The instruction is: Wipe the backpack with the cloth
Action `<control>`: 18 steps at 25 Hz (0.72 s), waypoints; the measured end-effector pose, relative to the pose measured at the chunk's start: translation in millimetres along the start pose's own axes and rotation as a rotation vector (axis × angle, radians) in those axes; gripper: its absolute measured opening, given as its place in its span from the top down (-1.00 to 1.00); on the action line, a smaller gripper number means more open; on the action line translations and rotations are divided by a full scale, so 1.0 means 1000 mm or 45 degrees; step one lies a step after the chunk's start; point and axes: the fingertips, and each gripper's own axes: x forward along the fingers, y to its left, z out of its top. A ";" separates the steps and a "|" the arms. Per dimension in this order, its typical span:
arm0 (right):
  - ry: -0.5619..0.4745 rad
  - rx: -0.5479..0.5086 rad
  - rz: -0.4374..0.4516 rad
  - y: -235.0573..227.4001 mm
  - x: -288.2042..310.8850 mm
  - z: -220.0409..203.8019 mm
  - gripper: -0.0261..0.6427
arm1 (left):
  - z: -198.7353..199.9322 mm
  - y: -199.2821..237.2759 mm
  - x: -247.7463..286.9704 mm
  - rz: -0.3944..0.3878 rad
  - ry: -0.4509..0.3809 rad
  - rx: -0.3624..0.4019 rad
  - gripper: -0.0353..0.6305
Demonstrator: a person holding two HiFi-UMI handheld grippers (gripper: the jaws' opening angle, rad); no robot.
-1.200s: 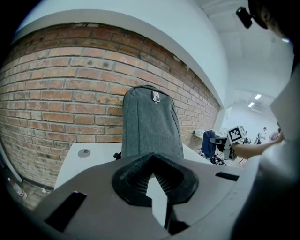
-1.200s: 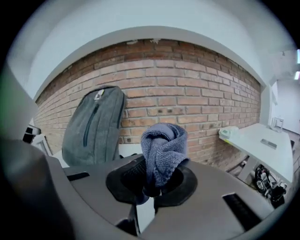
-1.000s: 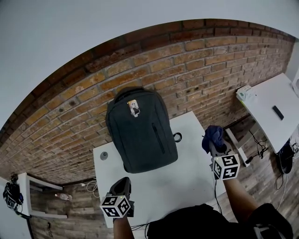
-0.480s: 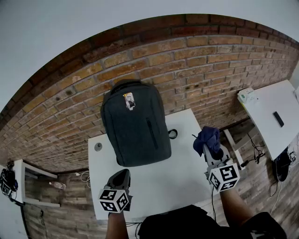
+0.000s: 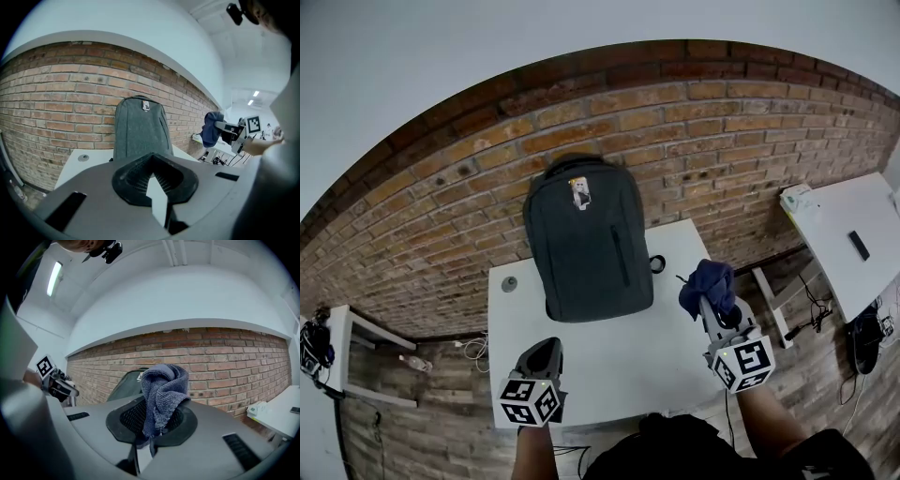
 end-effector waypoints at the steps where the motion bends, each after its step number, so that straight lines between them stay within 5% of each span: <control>1: -0.013 0.011 0.000 0.007 -0.003 0.003 0.81 | 0.000 -0.001 -0.006 -0.004 -0.011 0.004 0.91; 18: 0.053 0.067 0.009 0.129 -0.127 -0.012 0.81 | -0.073 -0.001 -0.154 -0.025 -0.054 -0.083 0.91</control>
